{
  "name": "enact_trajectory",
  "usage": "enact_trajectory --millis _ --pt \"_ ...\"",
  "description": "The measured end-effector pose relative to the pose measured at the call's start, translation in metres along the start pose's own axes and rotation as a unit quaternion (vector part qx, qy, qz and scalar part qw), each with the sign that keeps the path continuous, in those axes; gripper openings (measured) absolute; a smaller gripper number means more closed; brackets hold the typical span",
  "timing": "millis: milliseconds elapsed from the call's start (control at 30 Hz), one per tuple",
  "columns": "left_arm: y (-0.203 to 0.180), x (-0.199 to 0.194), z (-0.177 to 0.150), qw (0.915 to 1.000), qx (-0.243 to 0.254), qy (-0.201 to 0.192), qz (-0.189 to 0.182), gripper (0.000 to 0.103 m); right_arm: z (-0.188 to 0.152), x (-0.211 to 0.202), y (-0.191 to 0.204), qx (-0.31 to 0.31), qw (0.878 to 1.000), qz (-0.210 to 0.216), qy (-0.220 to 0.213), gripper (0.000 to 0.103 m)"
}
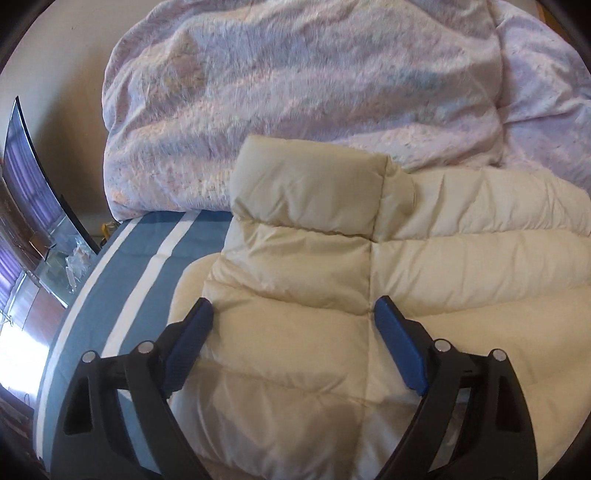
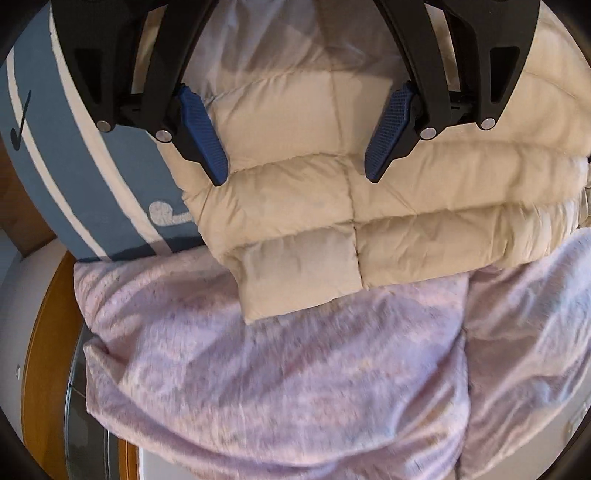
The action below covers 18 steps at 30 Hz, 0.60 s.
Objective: Fold large clothes
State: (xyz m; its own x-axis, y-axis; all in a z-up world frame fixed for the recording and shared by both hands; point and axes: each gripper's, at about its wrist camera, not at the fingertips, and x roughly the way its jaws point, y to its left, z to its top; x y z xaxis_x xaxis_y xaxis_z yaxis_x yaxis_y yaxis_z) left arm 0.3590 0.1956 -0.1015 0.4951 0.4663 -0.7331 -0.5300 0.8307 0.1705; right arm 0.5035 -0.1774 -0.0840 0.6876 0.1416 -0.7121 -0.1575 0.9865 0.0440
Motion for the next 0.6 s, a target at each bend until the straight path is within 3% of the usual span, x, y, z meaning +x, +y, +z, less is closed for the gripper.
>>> enact_trajectory --millis 367,600 --pt "0.011 0.034 -0.003 0.999 -0.033 0.013 -0.029 0.101 -0.009 0.028 0.012 -0.037 0.999 -0.026 0.028 0.081" --pt "0.018 0.046 -0.004 0.9972 -0.049 0.032 -0.047 0.101 -0.01 0.039 0.016 -0.047 0.997 -0.034 0.048 0.084"
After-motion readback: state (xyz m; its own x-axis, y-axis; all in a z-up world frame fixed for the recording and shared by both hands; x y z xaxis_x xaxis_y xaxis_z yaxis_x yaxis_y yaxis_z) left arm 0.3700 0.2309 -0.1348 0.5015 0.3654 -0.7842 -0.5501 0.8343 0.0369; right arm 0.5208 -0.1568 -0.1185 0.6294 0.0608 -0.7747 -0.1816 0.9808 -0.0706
